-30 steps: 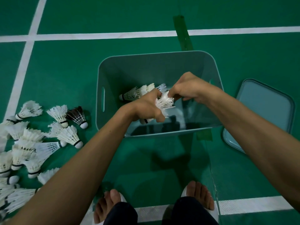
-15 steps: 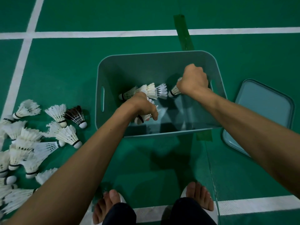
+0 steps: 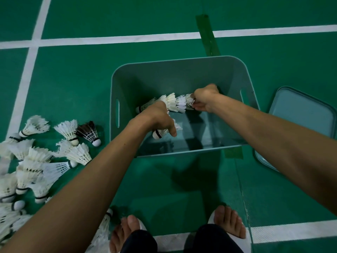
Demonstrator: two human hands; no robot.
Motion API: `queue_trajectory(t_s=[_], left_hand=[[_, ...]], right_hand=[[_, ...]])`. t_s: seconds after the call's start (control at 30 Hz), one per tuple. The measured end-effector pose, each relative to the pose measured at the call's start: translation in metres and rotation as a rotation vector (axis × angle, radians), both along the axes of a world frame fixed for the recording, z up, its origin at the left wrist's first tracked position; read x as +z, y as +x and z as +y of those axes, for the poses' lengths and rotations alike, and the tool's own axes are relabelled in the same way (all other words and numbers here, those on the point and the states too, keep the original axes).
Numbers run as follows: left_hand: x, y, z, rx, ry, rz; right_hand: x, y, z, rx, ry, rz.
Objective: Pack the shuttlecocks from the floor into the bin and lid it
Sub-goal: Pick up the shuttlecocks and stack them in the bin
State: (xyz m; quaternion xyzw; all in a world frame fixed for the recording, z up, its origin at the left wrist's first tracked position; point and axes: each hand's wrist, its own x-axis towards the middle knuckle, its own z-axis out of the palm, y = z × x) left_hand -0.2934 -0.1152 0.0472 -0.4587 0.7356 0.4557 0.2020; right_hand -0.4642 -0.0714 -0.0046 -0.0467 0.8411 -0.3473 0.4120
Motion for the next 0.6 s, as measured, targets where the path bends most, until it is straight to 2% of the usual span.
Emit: queue_trajectory(t_s=[0.07, 0.2, 0.27, 0.4, 0.5, 0.6], left_hand=[[0.000, -0.002, 0.001, 0.029, -0.038, 0.035], [-0.002, -0.007, 0.004, 0.055, -0.105, 0.122], [-0.003, -0.010, 0.006, 0.074, -0.117, 0.205], [0.001, -0.018, 0.013, 0.026, -0.215, 0.308], [0.004, -0.026, 0.016, 0.026, -0.228, 0.382], [0.003, -0.029, 0.018, 0.029, -0.235, 0.441]], right_hand=[[0.004, -0.003, 0.001, 0.006, 0.014, 0.047], [0.026, -0.008, 0.014, 0.229, 0.119, 0.385], [0.043, -0.003, 0.024, 0.363, 0.044, 0.375], [0.081, 0.015, 0.044, 0.604, -0.143, 0.148], [0.088, 0.017, 0.049, 0.654, -0.175, 0.228], [0.086, 0.015, 0.047, 0.628, -0.095, 0.413]])
